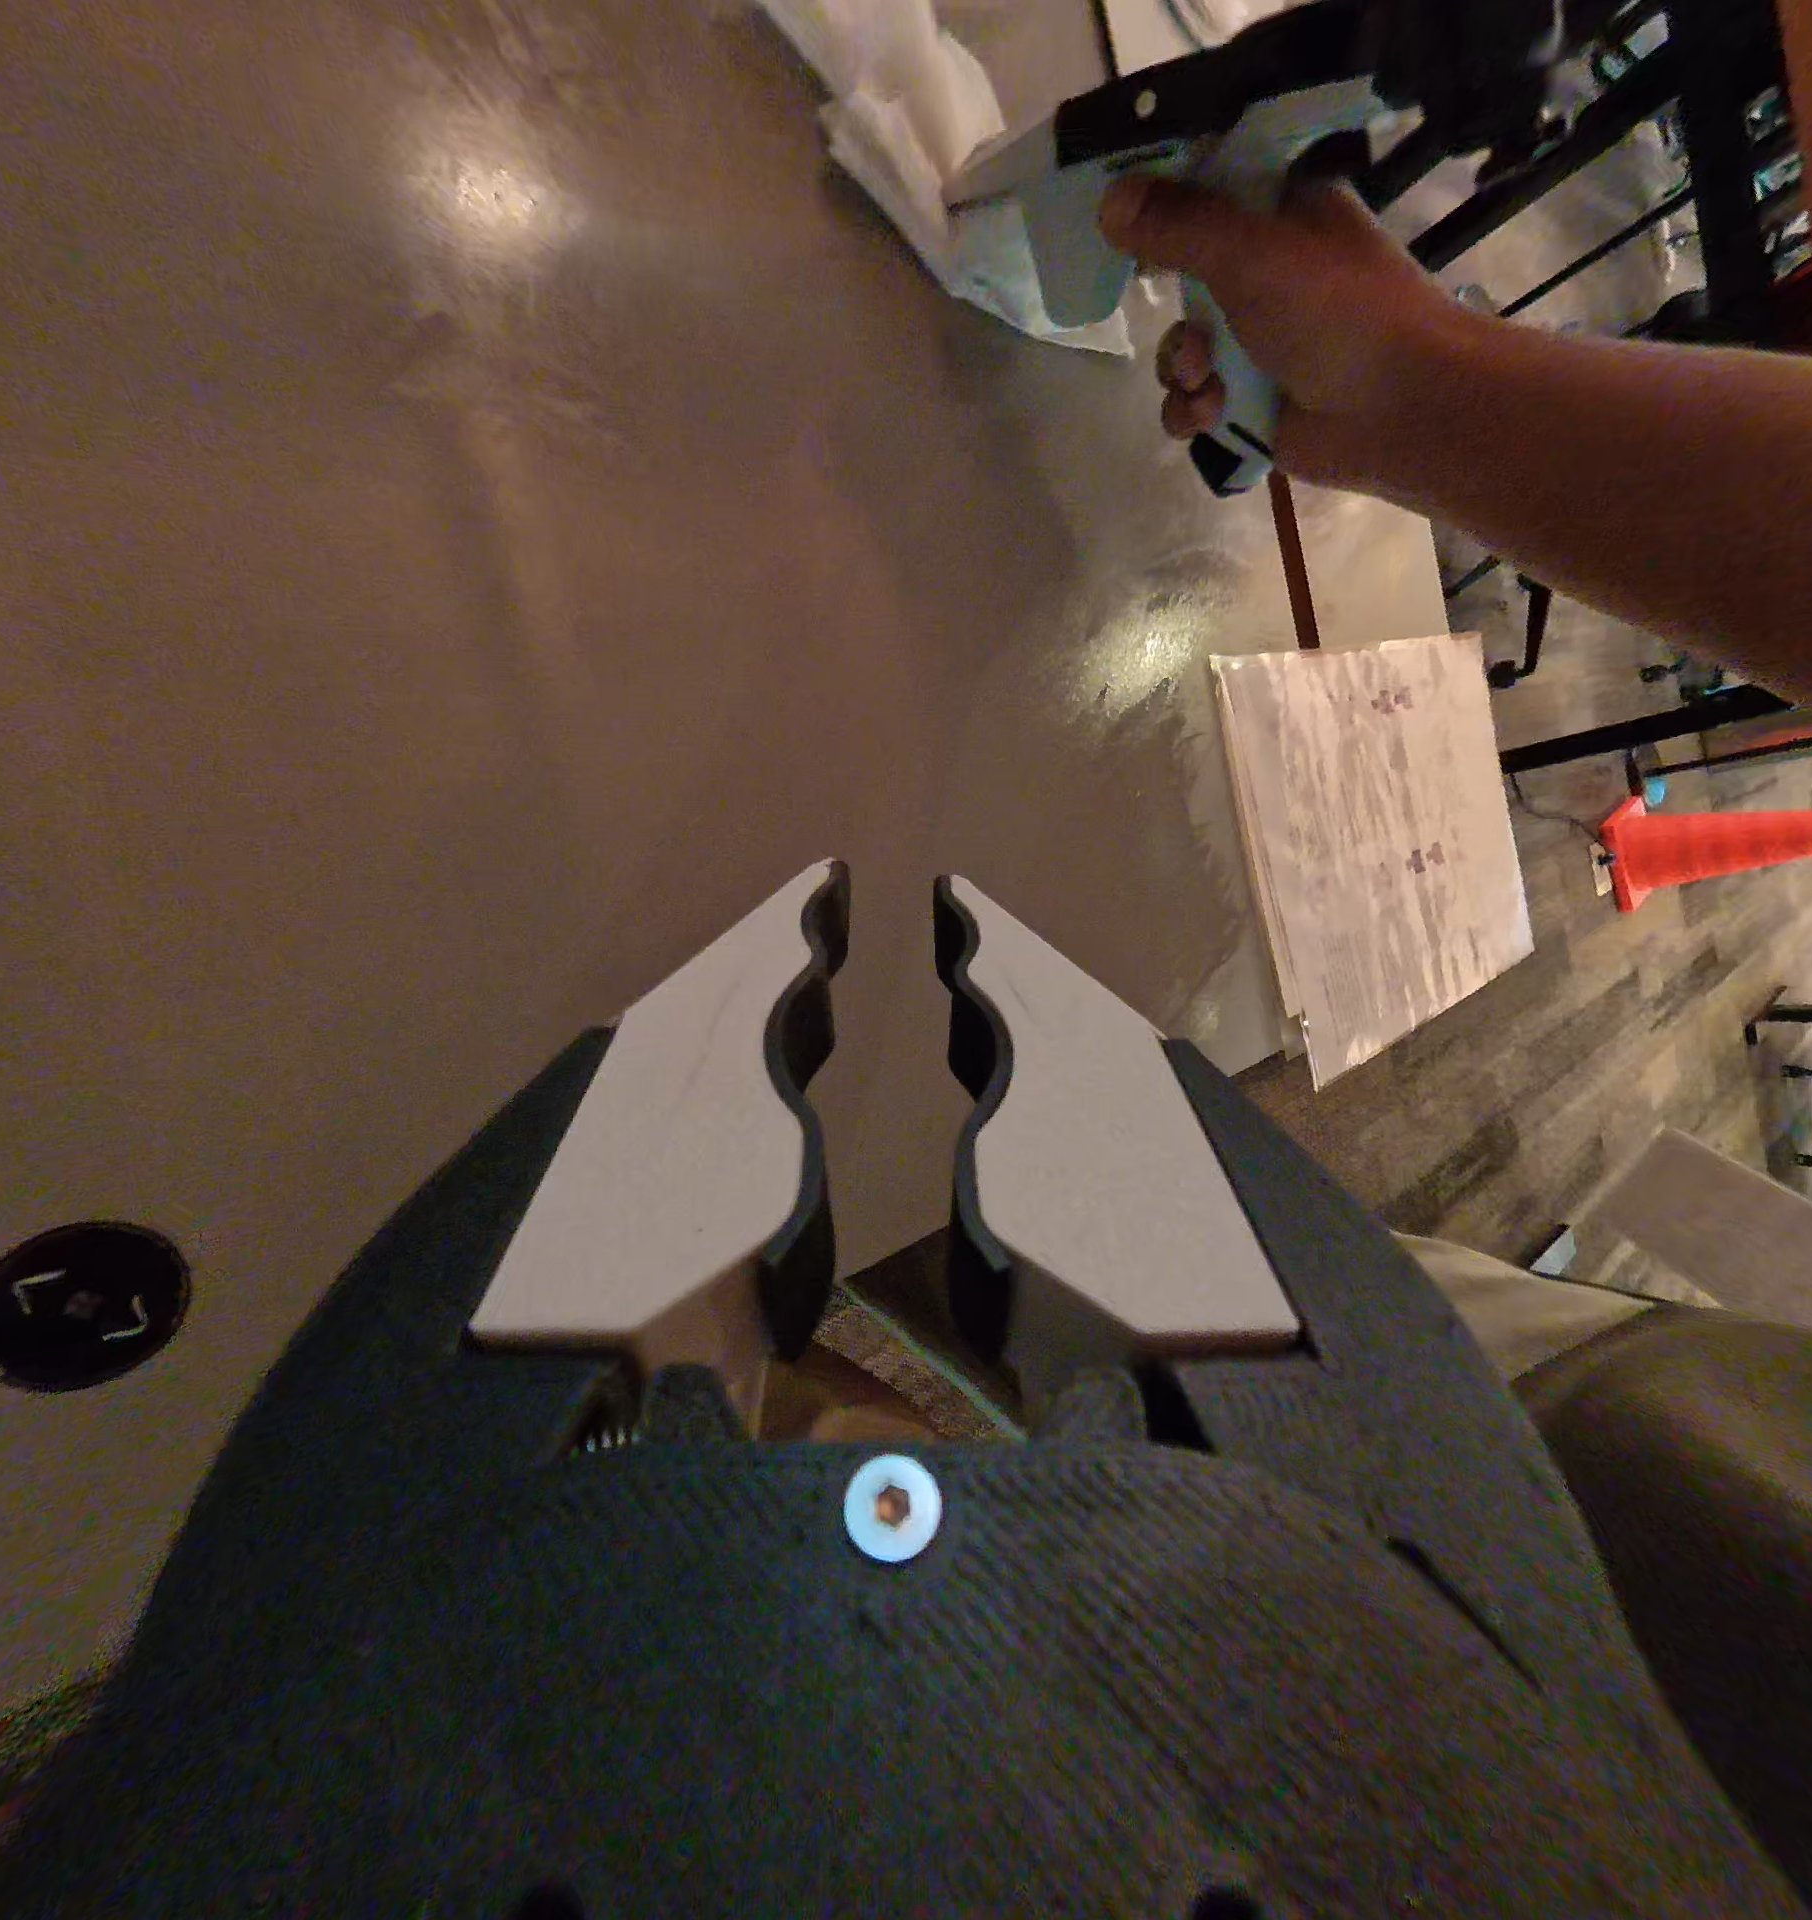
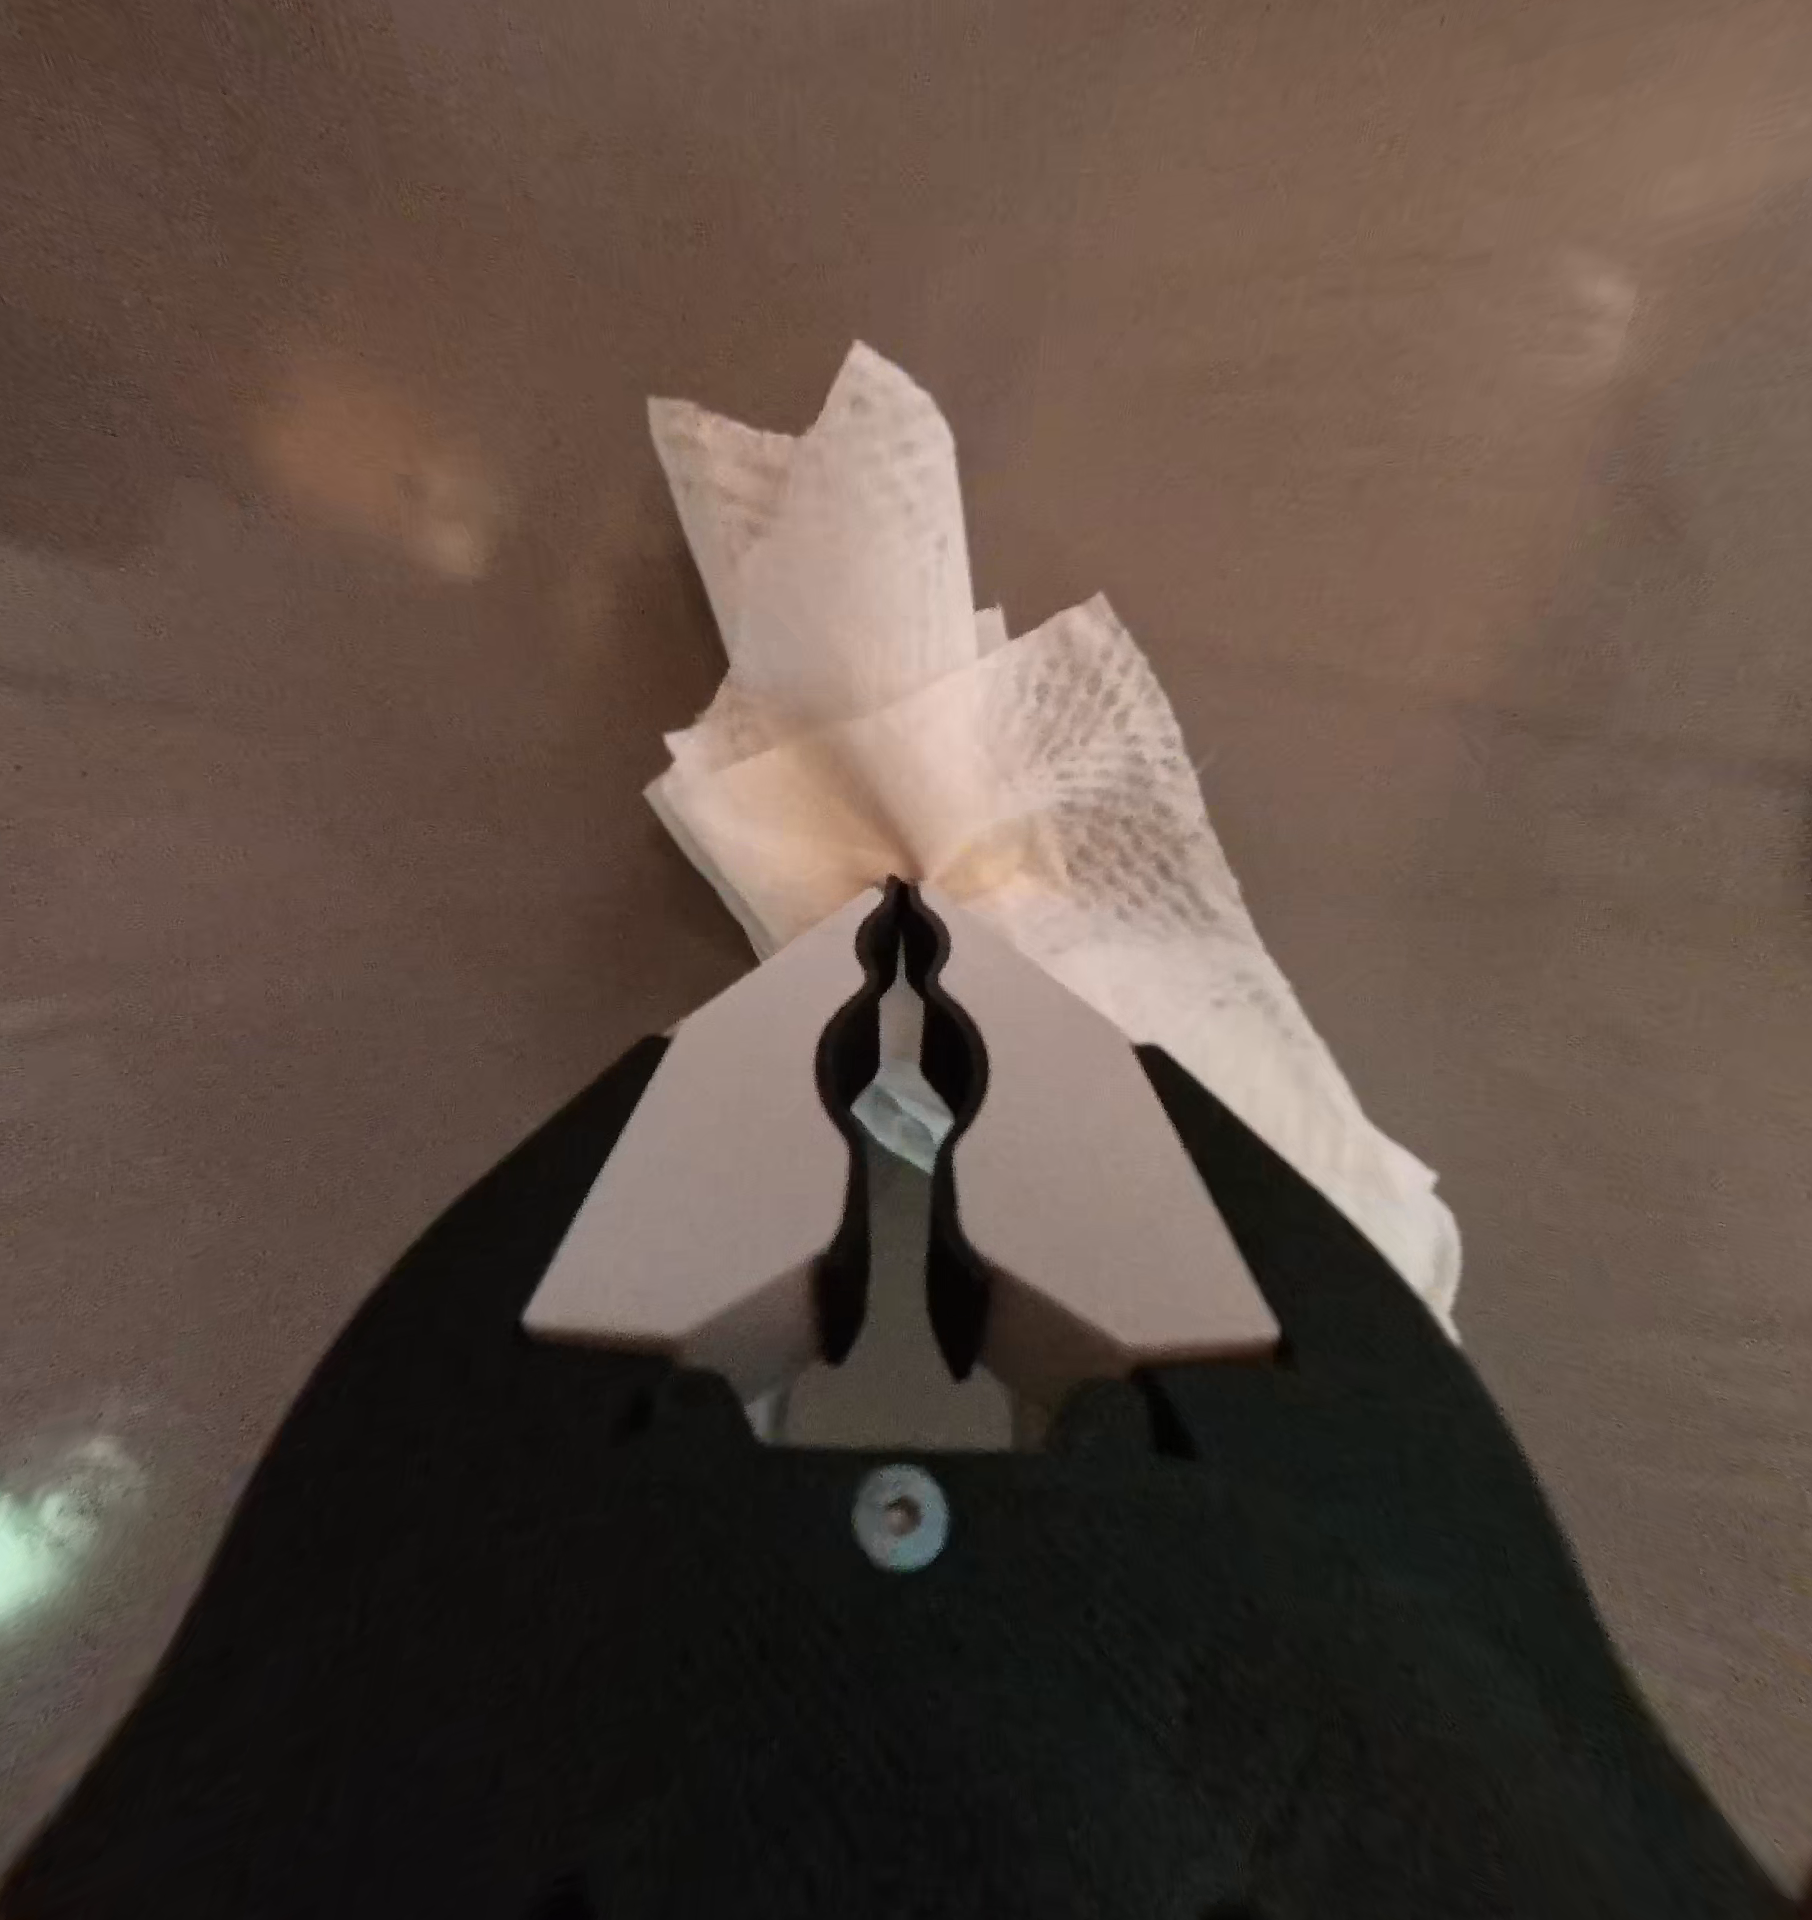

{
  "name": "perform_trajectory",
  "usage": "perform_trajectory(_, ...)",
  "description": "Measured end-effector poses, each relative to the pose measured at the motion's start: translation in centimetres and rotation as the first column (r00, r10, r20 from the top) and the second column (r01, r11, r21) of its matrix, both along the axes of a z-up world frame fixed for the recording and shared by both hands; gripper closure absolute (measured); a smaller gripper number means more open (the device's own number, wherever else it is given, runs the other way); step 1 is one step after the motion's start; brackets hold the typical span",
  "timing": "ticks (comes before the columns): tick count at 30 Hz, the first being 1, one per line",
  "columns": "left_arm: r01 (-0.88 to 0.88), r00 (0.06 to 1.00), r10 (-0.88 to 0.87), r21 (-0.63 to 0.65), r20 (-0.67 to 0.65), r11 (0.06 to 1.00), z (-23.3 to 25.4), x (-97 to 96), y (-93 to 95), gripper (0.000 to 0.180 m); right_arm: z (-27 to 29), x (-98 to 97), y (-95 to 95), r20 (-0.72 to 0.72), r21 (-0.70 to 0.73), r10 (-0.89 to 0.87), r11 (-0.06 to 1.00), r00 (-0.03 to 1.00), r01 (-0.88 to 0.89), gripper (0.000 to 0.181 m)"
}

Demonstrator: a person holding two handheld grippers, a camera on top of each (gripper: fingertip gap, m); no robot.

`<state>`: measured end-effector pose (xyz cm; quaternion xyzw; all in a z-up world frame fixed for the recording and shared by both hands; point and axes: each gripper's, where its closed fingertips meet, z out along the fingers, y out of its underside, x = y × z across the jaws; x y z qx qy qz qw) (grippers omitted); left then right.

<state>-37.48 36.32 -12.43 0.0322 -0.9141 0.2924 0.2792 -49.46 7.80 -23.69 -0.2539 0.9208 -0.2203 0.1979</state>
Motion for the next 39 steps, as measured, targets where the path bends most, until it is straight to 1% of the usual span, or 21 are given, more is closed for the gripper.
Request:
perform_trajectory(3,0.019,1.000,-0.019,0.009,0.004,1.000,-0.3,-0.5,0.1,0.169,0.0,3.4,-1.3,-0.040,-0.079,0.147,0.986,0.988,-0.149,0.181)
perform_trajectory(5,0.029,1.000,-0.029,0.012,0.012,1.000,-0.3,-0.7,0.2,0.169,0.0,4.2,-4.8,-0.073,-0.130,0.142,0.980,0.987,-0.150,0.181)
perform_trajectory(6,0.030,0.999,-0.030,0.012,0.016,0.999,-0.2,-0.6,0.2,0.169,0.0,3.7,-7.0,-0.086,-0.153,0.096,0.982,0.992,-0.109,0.181)
perform_trajectory(8,0.029,0.999,-0.029,0.008,0.024,1.000,0.1,-0.5,0.2,0.169,0.0,0.6,-11.4,-0.091,-0.182,-0.068,0.982,0.994,0.051,0.181)
perform_trajectory(10,0.022,0.999,-0.022,0.002,0.028,1.000,0.4,-0.2,0.3,0.169,0.0,-3.4,-13.7,-0.035,-0.156,-0.241,0.960,0.970,0.233,0.181)
perform_trajectory(11,0.016,1.000,-0.016,0.000,0.027,1.000,0.5,-0.1,0.4,0.169,-0.1,-4.7,-13.6,-0.041,-0.160,-0.276,0.950,0.960,0.266,0.181)
perform_trajectory(13,0.001,1.000,-0.001,-0.004,0.022,1.000,0.5,0.3,0.5,0.169,0.0,-6.0,-11.6,-0.133,-0.218,-0.249,0.952,0.959,0.217,0.181)
perform_trajectory(14,-0.009,1.000,0.009,-0.004,0.017,1.000,0.3,0.5,0.5,0.169,0.0,-5.8,-9.8,-0.144,-0.219,-0.233,0.955,0.962,0.199,0.181)
perform_trajectory(16,-0.029,1.000,0.029,0.004,0.005,1.000,-0.1,0.8,0.6,0.169,0.0,-3.8,-5.4,-0.096,-0.170,-0.192,0.970,0.977,0.174,0.181)
perform_trajectory(18,-0.037,0.999,0.037,0.013,-0.007,0.999,-0.4,0.9,0.5,0.169,0.0,-0.1,-0.6,-0.038,-0.112,-0.091,0.990,0.995,0.086,0.181)
perform_trajectory(20,-0.026,1.000,0.026,0.011,-0.005,1.000,-0.4,0.9,0.4,0.169,0.1,3.4,2.7,-0.087,-0.163,0.071,0.983,0.994,-0.084,0.181)
perform_trajectory(22,-0.007,1.000,0.007,0.008,0.005,1.000,-0.3,0.7,0.3,0.169,0.1,4.5,1.9,-0.179,-0.257,0.145,0.948,0.973,-0.188,0.181)
perform_trajectory(23,0.001,1.000,-0.001,0.005,0.012,1.000,-0.2,0.8,0.2,0.169,0.1,3.9,0.2,-0.183,-0.281,0.109,0.947,0.977,-0.158,0.181)
perform_trajectory(27,0.010,1.000,-0.010,-0.007,0.029,1.000,0.4,1.0,0.2,0.169,-0.1,-3.2,-8.0,-0.087,-0.256,-0.211,0.949,0.974,0.183,0.181)
perform_trajectory(29,0.012,0.999,-0.012,-0.007,0.031,1.000,0.4,1.1,0.5,0.169,-0.1,-4.9,-8.0,-0.090,-0.232,-0.263,0.944,0.961,0.236,0.181)
perform_trajectory(31,0.010,1.000,-0.010,-0.007,0.028,1.000,0.3,1.1,0.7,0.169,-0.2,-4.4,-5.0,-0.086,-0.211,-0.257,0.949,0.963,0.234,0.181)
perform_trajectory(33,0.006,1.000,-0.006,-0.003,0.020,1.000,0.1,0.9,0.8,0.169,-0.2,-1.1,-0.1,0.007,-0.121,-0.195,0.973,0.981,0.195,0.181)
perform_trajectory(34,0.006,1.000,-0.006,0.000,0.017,1.000,-0.1,0.8,0.8,0.169,-0.2,0.3,1.9,-0.003,-0.121,-0.121,0.985,0.993,0.120,0.181)
perform_trajectory(36,0.013,1.000,-0.013,-0.004,0.013,1.000,0.1,0.4,0.7,0.169,-0.1,0.8,2.3,-0.110,-0.208,-0.003,0.978,0.994,-0.020,0.181)
perform_trajectory(37,0.021,1.000,-0.021,-0.008,0.014,1.000,0.2,0.2,0.7,0.169,-0.1,0.5,1.2,-0.101,-0.207,-0.005,0.978,0.995,-0.016,0.181)
perform_trajectory(39,0.038,0.999,-0.037,-0.017,0.024,0.999,0.3,-0.1,0.7,0.169,-0.1,-1.9,-3.2,-0.098,-0.213,-0.106,0.974,0.990,0.083,0.181)
